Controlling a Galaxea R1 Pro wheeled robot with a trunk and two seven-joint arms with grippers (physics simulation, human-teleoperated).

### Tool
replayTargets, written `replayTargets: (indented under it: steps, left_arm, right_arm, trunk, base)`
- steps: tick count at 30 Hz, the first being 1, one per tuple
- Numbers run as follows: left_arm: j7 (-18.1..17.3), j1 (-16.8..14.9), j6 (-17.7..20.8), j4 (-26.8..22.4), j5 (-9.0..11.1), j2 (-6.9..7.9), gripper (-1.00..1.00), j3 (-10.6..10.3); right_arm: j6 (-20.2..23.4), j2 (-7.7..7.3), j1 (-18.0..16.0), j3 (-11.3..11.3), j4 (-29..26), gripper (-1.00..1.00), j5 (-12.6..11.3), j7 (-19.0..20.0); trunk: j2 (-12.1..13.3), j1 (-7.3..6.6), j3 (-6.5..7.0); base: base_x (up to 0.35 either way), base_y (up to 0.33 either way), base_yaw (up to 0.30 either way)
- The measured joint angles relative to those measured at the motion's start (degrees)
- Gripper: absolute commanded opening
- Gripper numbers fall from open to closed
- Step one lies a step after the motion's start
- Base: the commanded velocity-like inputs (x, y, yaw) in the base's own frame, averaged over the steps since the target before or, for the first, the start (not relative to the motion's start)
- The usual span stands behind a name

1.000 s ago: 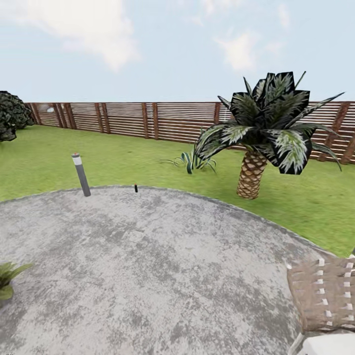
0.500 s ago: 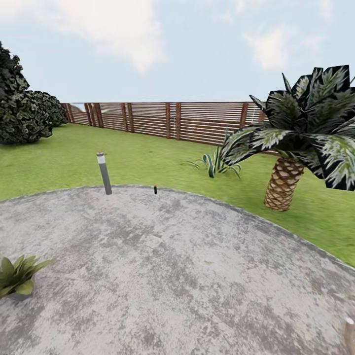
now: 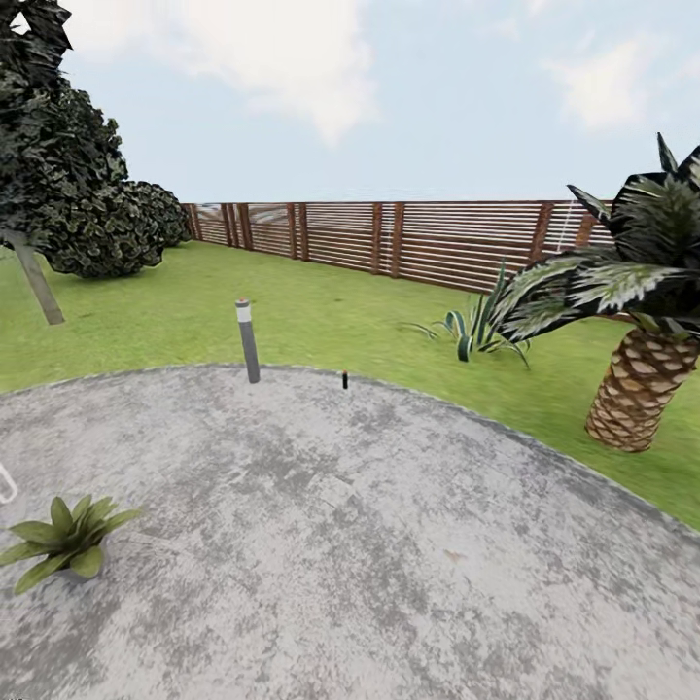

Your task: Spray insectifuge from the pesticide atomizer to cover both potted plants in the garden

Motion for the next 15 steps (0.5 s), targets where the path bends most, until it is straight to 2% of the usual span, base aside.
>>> replayTargets:
  steps: [7, 15]
  left_arm:
    - [0.0, 0.0, 0.0, 0.0, 0.0, 0.0, 1.0, 0.0]
    - [0.0, 0.0, 0.0, 0.1, 0.0, -0.01, 1.0, 0.0]
  right_arm:
    - [0.0, 0.0, 0.0, 0.0, 0.0, 1.0, 0.0, 0.0]
    - [0.0, 0.0, 0.0, 0.0, 0.0, 1.0, 0.0, 0.0]
  trunk:
    - [0.0, 0.0, 0.0]
    - [0.0, 0.0, 0.0]
  base:
    - [0.34, 0.0, 0.261]
    - [0.34, -0.061, 0.056]
